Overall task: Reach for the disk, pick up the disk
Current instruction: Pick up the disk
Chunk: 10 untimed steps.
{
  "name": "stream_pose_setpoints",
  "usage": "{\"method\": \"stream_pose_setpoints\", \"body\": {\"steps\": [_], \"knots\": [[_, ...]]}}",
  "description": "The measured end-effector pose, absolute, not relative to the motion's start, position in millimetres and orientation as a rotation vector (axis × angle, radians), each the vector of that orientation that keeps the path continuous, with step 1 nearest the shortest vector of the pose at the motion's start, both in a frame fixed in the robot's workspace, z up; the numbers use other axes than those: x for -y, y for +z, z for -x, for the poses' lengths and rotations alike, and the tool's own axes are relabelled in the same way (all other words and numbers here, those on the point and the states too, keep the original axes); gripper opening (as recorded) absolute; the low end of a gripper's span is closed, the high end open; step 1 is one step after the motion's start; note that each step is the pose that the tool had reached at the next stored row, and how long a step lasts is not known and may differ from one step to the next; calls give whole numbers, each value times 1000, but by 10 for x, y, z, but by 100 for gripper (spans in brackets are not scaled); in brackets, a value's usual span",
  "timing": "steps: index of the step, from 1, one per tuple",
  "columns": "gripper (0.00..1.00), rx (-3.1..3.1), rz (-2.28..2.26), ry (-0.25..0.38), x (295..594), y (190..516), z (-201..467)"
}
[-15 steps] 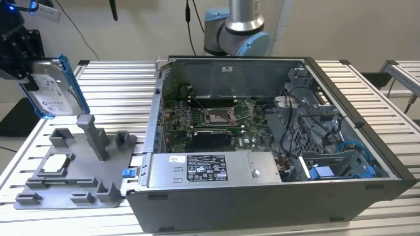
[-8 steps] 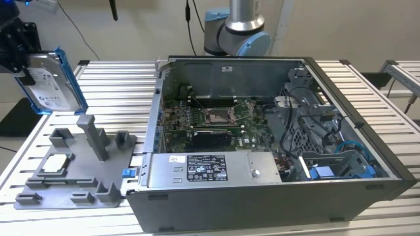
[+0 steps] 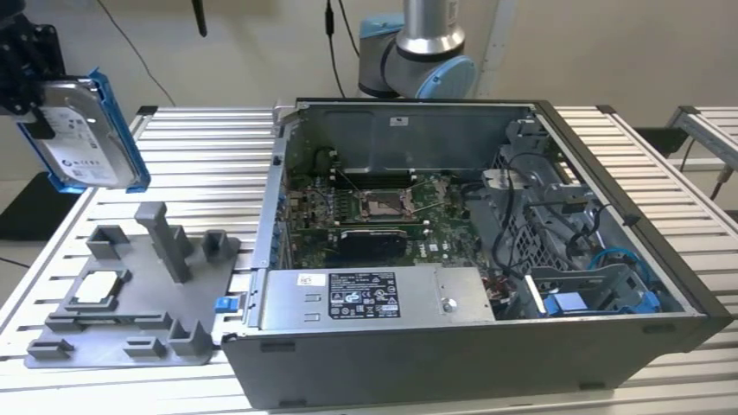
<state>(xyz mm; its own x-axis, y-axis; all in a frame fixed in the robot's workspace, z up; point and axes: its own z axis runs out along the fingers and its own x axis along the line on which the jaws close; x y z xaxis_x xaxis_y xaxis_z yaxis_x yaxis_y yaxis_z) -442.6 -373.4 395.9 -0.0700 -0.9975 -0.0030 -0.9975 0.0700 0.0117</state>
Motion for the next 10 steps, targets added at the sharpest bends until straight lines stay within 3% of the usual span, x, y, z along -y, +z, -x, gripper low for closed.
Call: {"method": "stream_pose_setpoints", "body": {"steps": [10], "knots": [[0, 2297, -2141, -23, 3733, 4125, 4427]]}}
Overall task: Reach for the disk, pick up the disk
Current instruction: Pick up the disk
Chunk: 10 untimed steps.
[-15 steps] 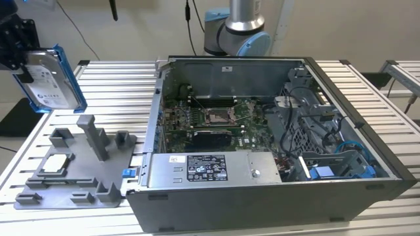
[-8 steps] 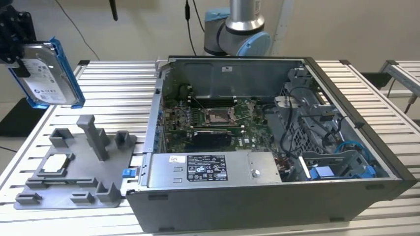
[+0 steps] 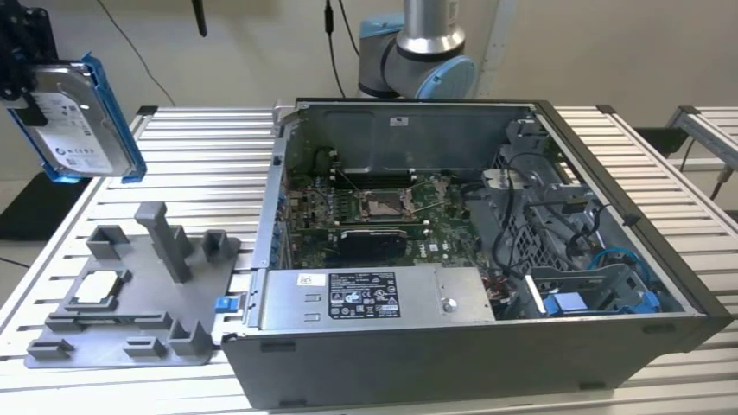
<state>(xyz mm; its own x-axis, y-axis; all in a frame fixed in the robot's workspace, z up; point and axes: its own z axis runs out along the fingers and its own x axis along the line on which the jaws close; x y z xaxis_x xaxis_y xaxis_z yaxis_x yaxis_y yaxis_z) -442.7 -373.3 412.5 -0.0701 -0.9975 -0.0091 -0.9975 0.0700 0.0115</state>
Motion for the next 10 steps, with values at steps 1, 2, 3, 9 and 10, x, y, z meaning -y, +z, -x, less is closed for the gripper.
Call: {"method": "stream_pose_setpoints", "body": {"steps": [1, 2, 3, 9, 10], "knots": [[0, 2297, -2141, -23, 3734, 4153, 4427], [0, 2297, -2141, -23, 3734, 4182, 4427], [0, 2297, -2142, -23, 3734, 4210, 4427], [0, 2297, -2141, -23, 3734, 4389, 4427], [0, 2297, -2141, -23, 3734, 4418, 4427]]}}
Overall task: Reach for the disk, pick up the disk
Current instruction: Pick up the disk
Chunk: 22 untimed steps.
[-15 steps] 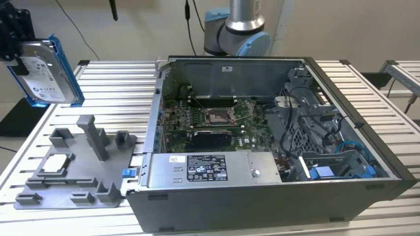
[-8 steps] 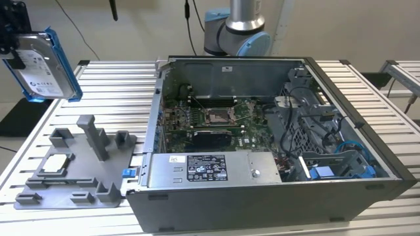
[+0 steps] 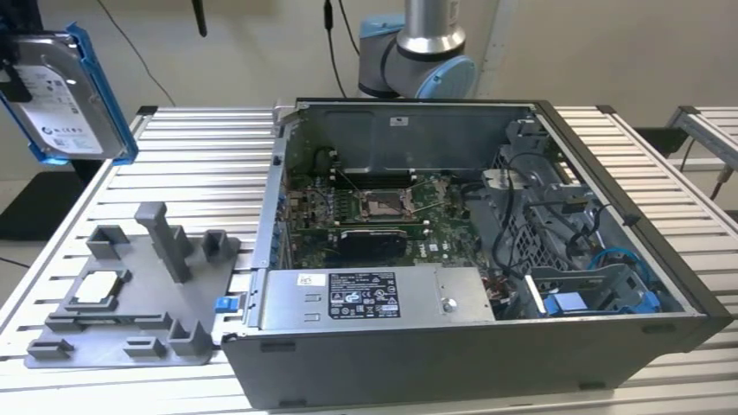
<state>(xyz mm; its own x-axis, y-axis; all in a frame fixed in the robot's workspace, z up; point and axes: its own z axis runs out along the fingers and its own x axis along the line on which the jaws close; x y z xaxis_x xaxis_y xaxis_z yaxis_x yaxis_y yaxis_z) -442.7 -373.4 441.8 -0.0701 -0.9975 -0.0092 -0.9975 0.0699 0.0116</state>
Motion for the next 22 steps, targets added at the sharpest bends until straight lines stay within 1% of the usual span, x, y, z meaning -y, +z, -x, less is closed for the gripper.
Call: {"method": "stream_pose_setpoints", "body": {"steps": [22], "knots": [[0, 2297, -2141, -23, 3734, 4972, 4426]]}}
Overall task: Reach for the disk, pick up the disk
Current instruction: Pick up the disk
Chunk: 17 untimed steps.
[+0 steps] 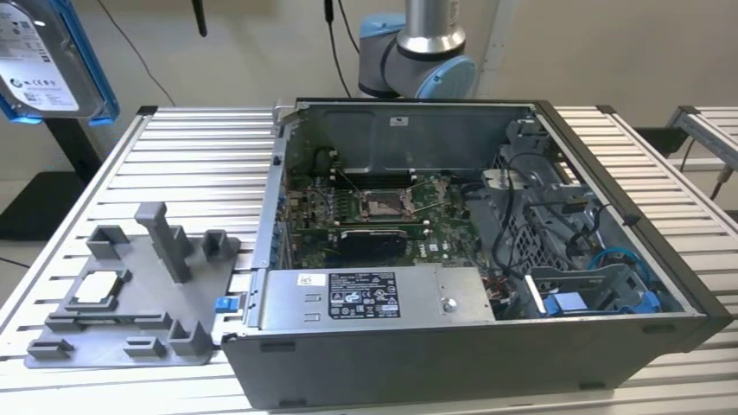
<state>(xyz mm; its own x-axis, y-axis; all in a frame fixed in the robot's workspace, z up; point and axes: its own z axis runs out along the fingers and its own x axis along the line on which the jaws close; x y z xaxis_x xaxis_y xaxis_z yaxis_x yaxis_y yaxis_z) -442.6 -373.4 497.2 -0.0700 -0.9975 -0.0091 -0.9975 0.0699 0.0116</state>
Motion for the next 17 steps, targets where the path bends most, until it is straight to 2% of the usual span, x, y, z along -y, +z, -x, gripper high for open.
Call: {"method": "stream_pose_setpoints", "body": {"steps": [17], "knots": [[0, 2297, -2142, -25, 3734, 4979, 4370]]}}
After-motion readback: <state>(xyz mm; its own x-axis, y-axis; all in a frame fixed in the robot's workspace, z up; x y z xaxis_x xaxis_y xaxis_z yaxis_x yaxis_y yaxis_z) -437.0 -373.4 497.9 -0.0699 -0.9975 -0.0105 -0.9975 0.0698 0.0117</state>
